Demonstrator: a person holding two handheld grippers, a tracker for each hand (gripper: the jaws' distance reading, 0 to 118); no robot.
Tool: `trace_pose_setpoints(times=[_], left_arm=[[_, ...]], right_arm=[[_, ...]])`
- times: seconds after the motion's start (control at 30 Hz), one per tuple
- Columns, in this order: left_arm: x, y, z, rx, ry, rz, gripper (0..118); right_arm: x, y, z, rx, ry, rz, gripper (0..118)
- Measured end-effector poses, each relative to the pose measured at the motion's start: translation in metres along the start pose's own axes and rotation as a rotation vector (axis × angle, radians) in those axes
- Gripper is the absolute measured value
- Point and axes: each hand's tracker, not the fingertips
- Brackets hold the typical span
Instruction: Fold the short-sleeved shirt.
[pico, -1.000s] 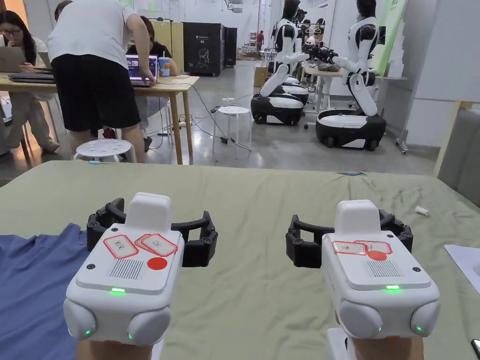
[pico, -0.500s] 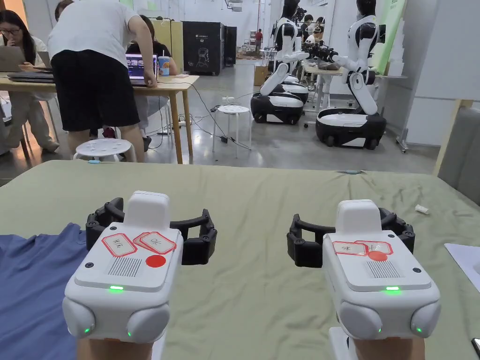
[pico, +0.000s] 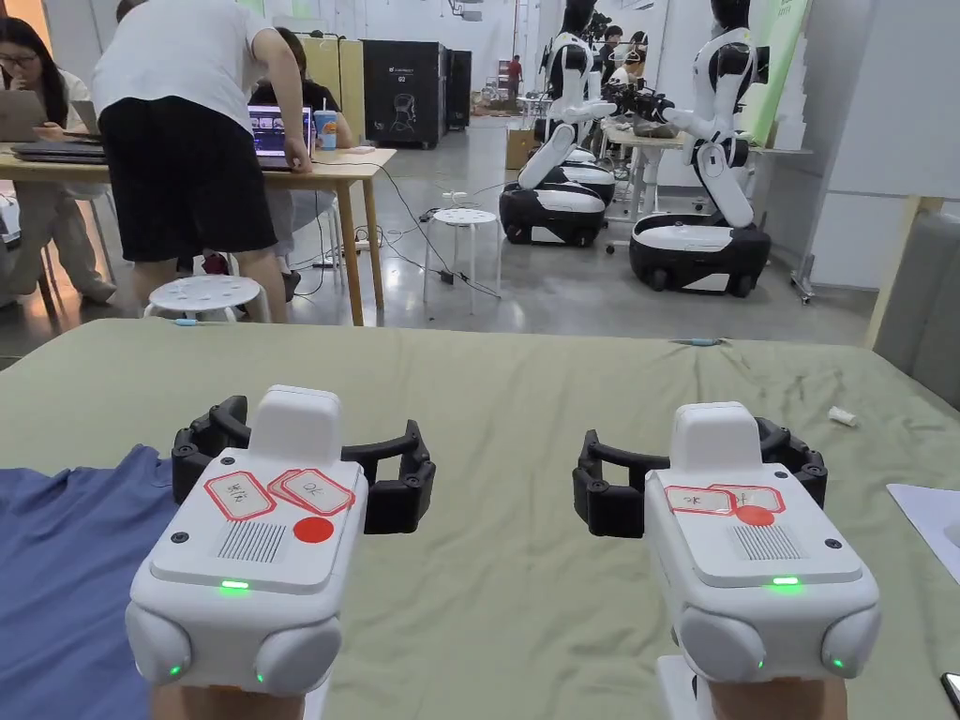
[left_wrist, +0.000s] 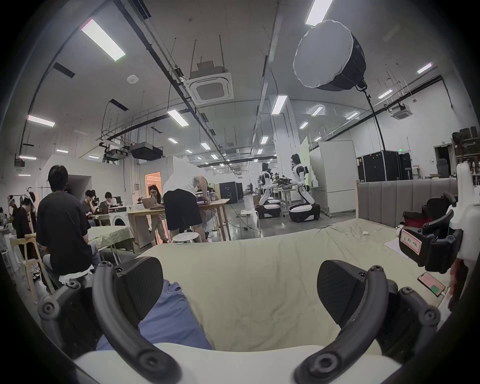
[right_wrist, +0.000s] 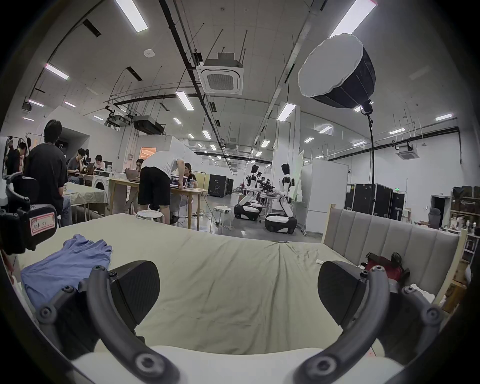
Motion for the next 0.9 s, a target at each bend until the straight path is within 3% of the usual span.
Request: trace_pose_setpoints(times=[0.2, 0.4, 0.63, 0.83, 0.87, 0.9], left_arm=[[-0.0023, -0.0012, 0.0006, -0.001, -0.001, 0.004, 118], [-0.0005, -0.0015, 0.0006, -0.001, -0.009, 0.002, 118], [-0.001, -0.0031, 0.0001, -0.006, -0.015, 0.008, 118], [-0.0006, -0.0029, -0.0007, -0.007, -0.023, 0.011, 116], [-0.0007, -0.0027, -0.0005, -0.007, -0.035, 0.014, 110], [-0.0014, -0.0027, 0.0006, -0.001, -0.065, 0.016, 86]], right_arm=[[0.0052, -0.0001, -0.0003, -0.01, 0.022, -0.042, 118], [-0.0004, -0.0006, 0.0022, -0.017, 0.013, -0.001, 118], [0.0025, -0.0004, 0.0022, -0.023, 0.033, -0.045, 118], [0.0002, 0.0011, 0.0023, -0.017, 0.015, -0.028, 117], [0.001, 0.0016, 0.0035, -0.015, 0.021, -0.031, 106], [0.0012, 0.0019, 0.0044, -0.017, 0.024, -0.035, 78]])
